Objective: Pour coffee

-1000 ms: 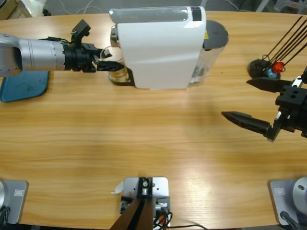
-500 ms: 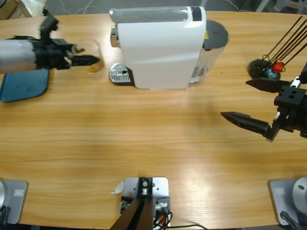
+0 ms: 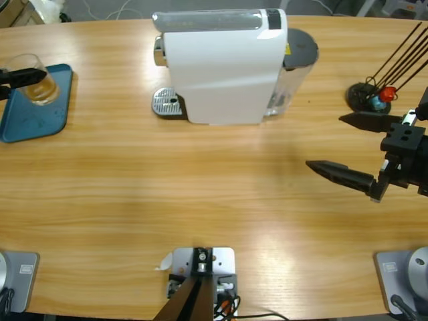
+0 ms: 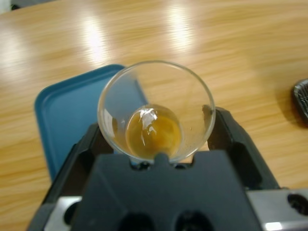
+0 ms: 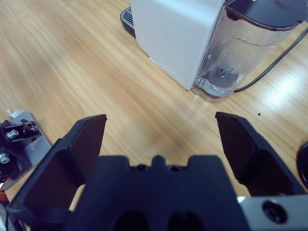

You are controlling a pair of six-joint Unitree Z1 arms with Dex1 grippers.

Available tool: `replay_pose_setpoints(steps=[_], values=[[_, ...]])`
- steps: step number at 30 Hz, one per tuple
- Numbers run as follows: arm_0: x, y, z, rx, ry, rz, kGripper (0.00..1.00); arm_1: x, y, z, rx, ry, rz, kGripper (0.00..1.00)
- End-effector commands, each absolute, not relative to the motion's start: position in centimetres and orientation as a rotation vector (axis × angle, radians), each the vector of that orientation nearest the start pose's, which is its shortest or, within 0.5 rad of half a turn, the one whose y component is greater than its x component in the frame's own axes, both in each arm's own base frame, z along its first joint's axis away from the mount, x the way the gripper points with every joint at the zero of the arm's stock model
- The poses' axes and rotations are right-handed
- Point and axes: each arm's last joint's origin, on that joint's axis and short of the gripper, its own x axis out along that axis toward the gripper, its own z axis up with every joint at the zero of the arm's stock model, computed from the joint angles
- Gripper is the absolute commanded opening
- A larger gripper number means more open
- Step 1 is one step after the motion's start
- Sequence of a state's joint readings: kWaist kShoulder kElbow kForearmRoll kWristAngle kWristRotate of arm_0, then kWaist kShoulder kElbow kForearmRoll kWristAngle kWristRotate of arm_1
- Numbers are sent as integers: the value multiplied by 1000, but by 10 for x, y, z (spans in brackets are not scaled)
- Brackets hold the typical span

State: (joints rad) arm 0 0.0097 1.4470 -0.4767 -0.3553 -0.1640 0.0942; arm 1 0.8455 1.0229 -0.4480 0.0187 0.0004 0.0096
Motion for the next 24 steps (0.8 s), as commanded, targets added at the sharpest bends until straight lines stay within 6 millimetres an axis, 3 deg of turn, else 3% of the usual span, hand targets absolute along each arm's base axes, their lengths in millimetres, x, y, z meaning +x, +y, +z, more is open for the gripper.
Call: replay_pose_setpoints(steps=[1,21,22,23,24], values=[[234,19,219,-8,623,-61,517,86,101,258,-246,604,838,1000],[268,39,156,-77,764,89,538,86,101,257,-247,610,841,996],[268,40,155,-76,768,99,599,87,101,257,-246,610,840,996],[267,40,155,-78,771,116,781,87,101,257,-246,609,839,996],[266,40,154,-81,771,122,883,87,101,257,-246,609,838,998]])
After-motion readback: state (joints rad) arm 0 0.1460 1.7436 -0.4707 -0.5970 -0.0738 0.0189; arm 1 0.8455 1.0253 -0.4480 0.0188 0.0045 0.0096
